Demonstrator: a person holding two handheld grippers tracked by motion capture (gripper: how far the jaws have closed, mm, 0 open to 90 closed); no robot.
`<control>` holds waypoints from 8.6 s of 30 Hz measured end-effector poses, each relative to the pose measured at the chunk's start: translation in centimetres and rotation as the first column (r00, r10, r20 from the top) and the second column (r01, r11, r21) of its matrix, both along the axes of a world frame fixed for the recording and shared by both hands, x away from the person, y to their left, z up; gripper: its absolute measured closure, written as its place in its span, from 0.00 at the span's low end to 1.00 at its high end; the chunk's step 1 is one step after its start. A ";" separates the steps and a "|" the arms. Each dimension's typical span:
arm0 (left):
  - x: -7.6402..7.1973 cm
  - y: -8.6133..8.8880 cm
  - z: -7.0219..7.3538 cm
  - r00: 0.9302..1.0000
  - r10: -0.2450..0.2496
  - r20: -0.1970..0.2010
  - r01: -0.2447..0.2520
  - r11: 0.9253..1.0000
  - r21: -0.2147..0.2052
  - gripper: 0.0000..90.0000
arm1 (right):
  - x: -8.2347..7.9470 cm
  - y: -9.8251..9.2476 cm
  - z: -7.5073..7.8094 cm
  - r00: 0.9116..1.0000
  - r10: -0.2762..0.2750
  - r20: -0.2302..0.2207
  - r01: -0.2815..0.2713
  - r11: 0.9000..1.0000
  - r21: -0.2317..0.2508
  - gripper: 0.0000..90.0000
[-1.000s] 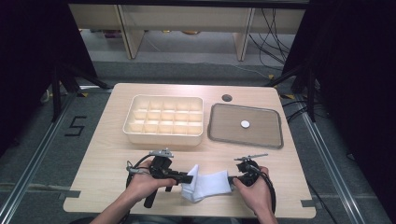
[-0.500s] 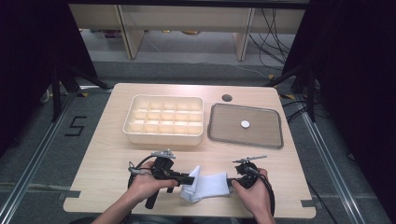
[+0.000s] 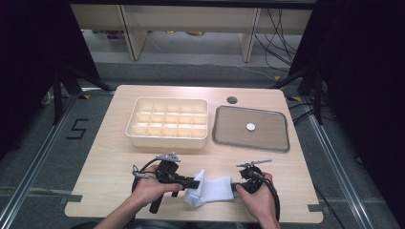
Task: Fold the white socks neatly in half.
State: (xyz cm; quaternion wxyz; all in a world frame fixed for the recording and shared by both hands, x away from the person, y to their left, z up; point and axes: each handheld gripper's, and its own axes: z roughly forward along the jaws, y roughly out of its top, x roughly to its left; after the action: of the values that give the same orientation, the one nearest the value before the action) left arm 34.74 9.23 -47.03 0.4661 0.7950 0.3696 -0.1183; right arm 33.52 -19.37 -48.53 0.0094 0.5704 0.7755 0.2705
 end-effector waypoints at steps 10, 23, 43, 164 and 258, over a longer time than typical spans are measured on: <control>0.1 0.0 0.1 1.000 -0.001 0.009 0.001 1.000 0.008 0.88 | -0.3 0.8 0.3 0.998 -0.051 -0.046 0.051 0.999 0.007 1.00; 0.2 0.0 0.2 1.000 0.003 0.013 -0.004 1.000 0.010 0.88 | 0.0 0.4 0.1 1.000 -0.008 -0.009 0.008 1.000 -0.001 0.98; 0.3 -0.1 0.3 1.000 -0.009 0.021 0.008 1.000 0.027 0.88 | -0.4 0.9 0.5 1.000 0.000 -0.022 0.000 1.000 0.002 1.00; 1.0 -2.1 -0.8 0.999 -0.052 0.016 0.050 0.996 0.078 0.88 | -0.7 3.2 -0.3 0.998 0.066 0.005 -0.066 0.998 -0.014 1.00; 0.0 -1.9 -0.2 0.995 -0.061 0.076 0.054 0.994 0.097 0.85 | -2.3 3.1 4.4 0.990 0.068 0.127 -0.076 0.995 0.064 0.92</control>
State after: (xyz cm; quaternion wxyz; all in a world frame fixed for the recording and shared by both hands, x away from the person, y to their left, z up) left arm 34.78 7.28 -47.23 0.4383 0.8308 0.3330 -0.0825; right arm 31.23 -16.26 -44.16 0.0285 0.5239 0.7837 0.3324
